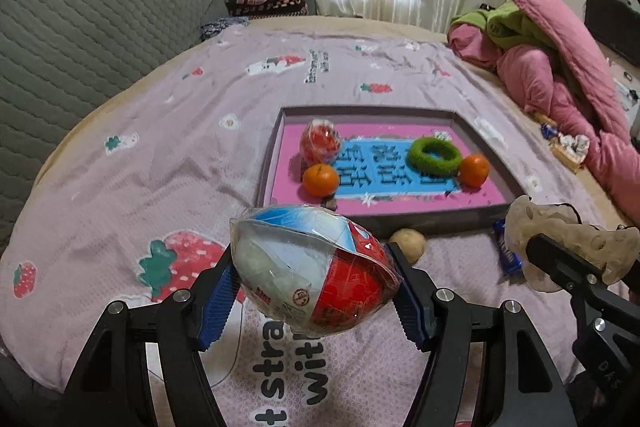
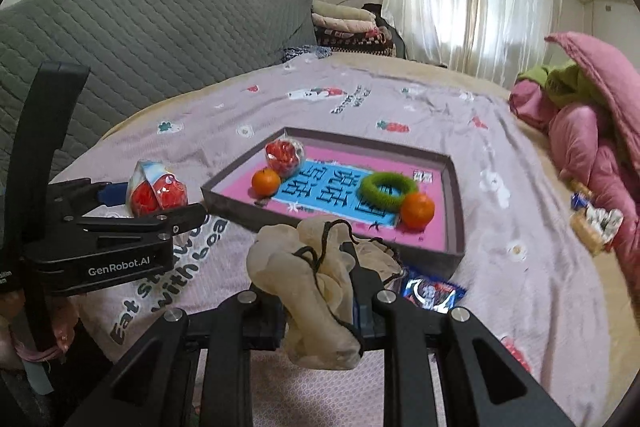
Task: Organize objects
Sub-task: 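Close left tool on the capsule while right tool grips the mesh cloth, lift both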
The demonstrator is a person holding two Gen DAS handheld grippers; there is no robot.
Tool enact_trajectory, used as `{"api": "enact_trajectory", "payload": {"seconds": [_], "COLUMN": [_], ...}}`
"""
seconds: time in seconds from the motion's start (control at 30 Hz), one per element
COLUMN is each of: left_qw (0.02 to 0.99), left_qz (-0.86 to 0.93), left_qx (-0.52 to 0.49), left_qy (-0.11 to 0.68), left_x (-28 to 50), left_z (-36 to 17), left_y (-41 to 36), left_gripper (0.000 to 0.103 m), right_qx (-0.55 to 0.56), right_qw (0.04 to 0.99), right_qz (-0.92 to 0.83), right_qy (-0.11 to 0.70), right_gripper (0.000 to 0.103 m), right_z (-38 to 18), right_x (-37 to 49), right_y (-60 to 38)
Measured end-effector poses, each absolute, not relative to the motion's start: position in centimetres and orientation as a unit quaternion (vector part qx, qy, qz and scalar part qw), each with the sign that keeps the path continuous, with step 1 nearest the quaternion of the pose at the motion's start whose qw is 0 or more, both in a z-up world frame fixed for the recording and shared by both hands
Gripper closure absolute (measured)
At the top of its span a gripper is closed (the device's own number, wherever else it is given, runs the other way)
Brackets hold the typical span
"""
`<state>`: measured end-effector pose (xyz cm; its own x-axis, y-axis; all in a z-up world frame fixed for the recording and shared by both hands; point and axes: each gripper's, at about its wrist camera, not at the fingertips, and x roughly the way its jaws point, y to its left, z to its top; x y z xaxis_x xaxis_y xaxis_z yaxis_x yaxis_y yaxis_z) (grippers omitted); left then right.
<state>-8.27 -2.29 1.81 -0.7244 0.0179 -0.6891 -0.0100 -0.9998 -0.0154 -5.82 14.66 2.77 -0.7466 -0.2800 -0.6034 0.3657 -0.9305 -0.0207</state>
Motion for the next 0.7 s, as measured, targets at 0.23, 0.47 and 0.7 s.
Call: {"api": "enact_trajectory", "payload": {"seconds": [0.23, 0.47, 0.7], "left_qw": [0.013, 0.028, 0.03], "left_qz": [0.938, 0.946, 0.952], "left_qx": [-0.346, -0.321, -0.302], "left_qy": [-0.032, -0.03, -0.03], "left_x": [-7.8, -7.8, -8.2], "left_z": [5.1, 7.8, 9.9], "left_y": [-3.5, -3.5, -3.0], "left_gripper": [0.032, 0.032, 0.032], "right_qx": [0.277, 0.253, 0.257], "right_qw": [0.171, 0.16, 0.155], "right_qz": [-0.944, -0.952, -0.952], "right_qy": [0.058, 0.06, 0.06], "right_gripper": [0.079, 0.079, 0.079], "right_z": [7.0, 9.8, 9.9], "right_x": [-5.7, -6.3, -7.0], "right_y": [13.9, 13.3, 13.8]}}
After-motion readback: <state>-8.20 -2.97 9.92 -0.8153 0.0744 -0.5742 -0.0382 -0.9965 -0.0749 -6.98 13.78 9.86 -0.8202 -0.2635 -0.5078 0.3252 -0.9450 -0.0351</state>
